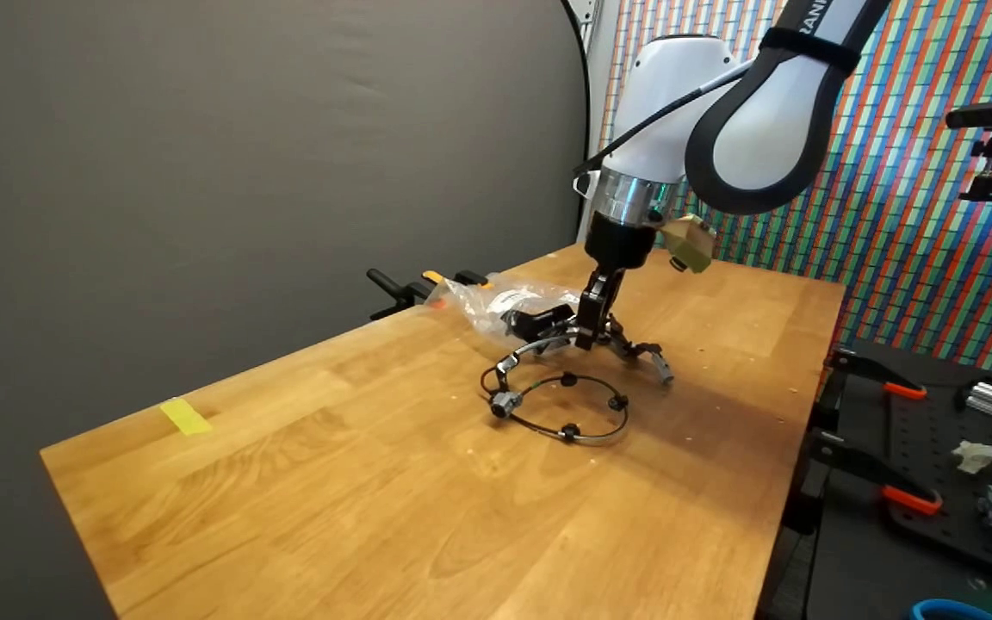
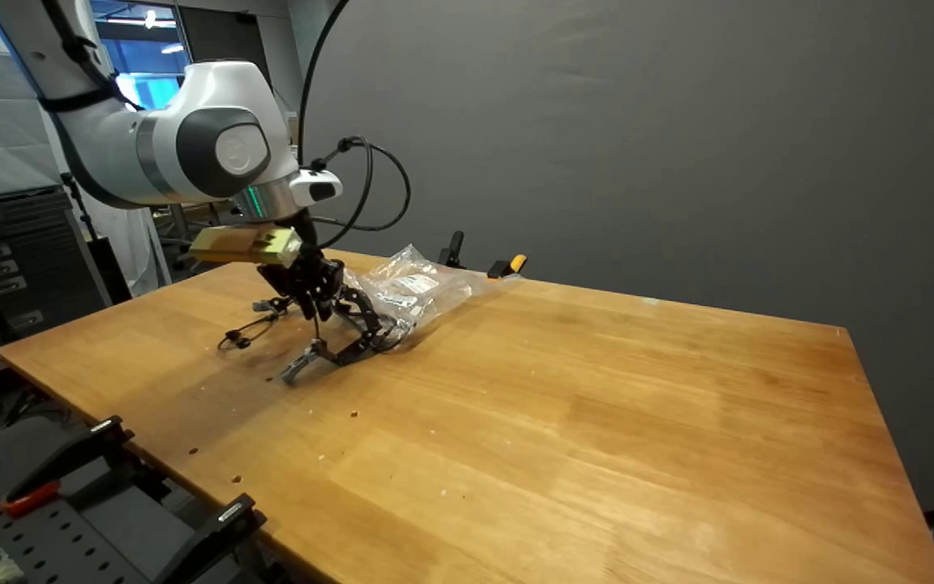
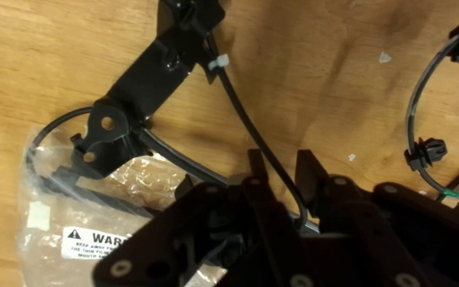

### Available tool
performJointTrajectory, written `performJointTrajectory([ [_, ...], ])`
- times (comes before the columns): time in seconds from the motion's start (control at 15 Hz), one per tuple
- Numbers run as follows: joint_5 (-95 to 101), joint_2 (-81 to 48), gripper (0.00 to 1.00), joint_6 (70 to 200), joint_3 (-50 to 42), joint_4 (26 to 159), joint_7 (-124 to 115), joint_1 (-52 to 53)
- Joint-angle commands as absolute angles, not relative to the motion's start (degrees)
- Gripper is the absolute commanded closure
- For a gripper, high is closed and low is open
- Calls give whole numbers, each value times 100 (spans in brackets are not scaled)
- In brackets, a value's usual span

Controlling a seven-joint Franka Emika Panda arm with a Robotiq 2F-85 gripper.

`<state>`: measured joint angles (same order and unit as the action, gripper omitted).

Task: Remove the cable from the plastic bag

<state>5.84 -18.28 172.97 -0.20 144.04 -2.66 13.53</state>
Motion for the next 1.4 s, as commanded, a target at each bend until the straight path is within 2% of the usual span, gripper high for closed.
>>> performJointTrajectory([
  [0.0,790,-1575,100,17225,-159,14428,-371,1469],
  [0.6,2129,-290,99,15597,-490,14863,-1184,1404],
  [1.13,2581,720,99,13643,52,14859,-1656,769],
  [1.33,2681,906,99,13616,176,14880,-1825,562],
])
